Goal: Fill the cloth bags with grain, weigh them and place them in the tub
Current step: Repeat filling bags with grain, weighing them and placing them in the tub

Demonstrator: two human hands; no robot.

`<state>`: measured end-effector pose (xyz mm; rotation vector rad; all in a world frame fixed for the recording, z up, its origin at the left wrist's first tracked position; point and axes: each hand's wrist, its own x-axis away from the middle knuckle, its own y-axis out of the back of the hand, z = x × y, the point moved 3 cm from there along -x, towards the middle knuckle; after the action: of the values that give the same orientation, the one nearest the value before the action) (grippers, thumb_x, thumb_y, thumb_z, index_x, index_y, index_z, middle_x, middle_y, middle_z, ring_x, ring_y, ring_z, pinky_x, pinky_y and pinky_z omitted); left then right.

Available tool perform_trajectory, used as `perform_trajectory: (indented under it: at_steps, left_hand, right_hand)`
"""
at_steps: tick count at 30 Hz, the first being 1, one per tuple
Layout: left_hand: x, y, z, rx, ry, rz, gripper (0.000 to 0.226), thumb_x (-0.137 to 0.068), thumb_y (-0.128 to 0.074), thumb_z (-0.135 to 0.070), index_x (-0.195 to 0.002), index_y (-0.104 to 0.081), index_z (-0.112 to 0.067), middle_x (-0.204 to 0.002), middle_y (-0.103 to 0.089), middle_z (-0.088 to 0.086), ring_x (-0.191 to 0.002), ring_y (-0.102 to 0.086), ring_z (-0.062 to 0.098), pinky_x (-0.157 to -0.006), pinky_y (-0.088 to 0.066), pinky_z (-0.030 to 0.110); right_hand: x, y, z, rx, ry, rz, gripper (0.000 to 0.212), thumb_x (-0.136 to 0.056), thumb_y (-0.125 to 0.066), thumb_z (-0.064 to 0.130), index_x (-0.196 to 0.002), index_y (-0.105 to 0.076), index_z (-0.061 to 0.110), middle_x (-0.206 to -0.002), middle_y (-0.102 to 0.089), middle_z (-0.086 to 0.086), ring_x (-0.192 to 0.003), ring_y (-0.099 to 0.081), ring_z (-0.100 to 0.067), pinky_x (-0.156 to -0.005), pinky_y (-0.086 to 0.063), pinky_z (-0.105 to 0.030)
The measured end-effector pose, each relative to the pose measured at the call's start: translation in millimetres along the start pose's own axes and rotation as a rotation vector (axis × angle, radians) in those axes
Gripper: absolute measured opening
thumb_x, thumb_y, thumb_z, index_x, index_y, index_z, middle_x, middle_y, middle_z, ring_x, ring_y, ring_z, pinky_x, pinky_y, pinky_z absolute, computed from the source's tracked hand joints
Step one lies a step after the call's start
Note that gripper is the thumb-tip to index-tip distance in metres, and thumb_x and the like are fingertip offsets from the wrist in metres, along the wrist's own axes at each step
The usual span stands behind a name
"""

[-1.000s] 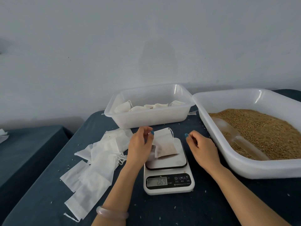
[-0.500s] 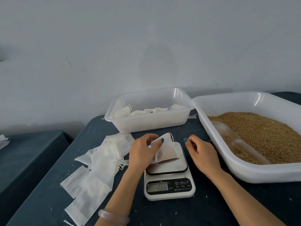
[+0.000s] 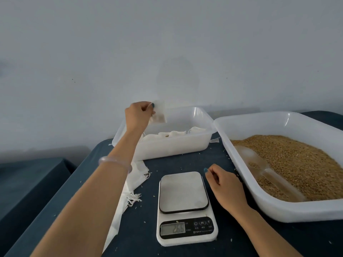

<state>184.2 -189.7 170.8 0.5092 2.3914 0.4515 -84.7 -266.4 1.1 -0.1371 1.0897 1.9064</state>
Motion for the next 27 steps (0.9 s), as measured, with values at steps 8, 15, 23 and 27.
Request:
perform_trajectory:
  at_steps: [8,15,23,27]
  left_hand:
    - [-2.2,-38.9,69.8,-0.548,0.033,0.417,0.038,-0.098,-0.05,-0.017,-0.06,-0.046,-0.014,-0.06,-0.043,0.003,-0.068,-0.043,0.024,-0.053,-0.029,0.03]
    - [0.8,-21.1,69.7,-0.721,-0.01,0.598,0.042,-0.105,-0.037,-0.039,-0.079,-0.059,-0.014,-0.074,-0.055,0.003,-0.076,-0.052,0.025,-0.065,-0.037,0.032]
    - [34.2,58.9,46.1,-0.572,-0.137,0.341,0.015,-0.092,-0.058,-0.027,-0.091,-0.069,-0.037,-0.089,-0.069,-0.019,-0.087,-0.062,0.008,-0.079,-0.051,0.031]
    - [87.9,104.1,65.2,-0.646,0.01,0.79,0.011,-0.09,-0.065,-0.026,-0.083,-0.066,-0.034,-0.077,-0.071,-0.016,-0.077,-0.065,0.001,-0.075,-0.052,0.023]
  right_hand:
    - [-0.2,-2.5,-1.1,-0.024,0.034,-0.016,0.033,-0.097,-0.053,0.035,-0.068,-0.038,0.039,-0.048,-0.044,0.009,-0.059,-0.054,0.001,-0.053,-0.038,-0.011]
    - [0.1,-2.3,0.1,-0.021,0.026,0.0,0.032,-0.097,-0.051,0.04,-0.068,-0.039,0.038,-0.051,-0.048,0.008,-0.06,-0.055,-0.001,-0.051,-0.037,-0.013]
    - [2.7,0.1,1.6,-0.052,0.012,0.001,0.033,-0.096,-0.054,0.039,-0.066,-0.039,0.037,-0.051,-0.048,0.007,-0.055,-0.052,-0.004,-0.055,-0.042,-0.015]
    - [3.4,0.7,2.3,-0.037,0.006,0.017,0.031,-0.096,-0.054,0.039,-0.067,-0.043,0.035,-0.051,-0.049,0.007,-0.055,-0.052,-0.004,-0.044,-0.032,-0.017]
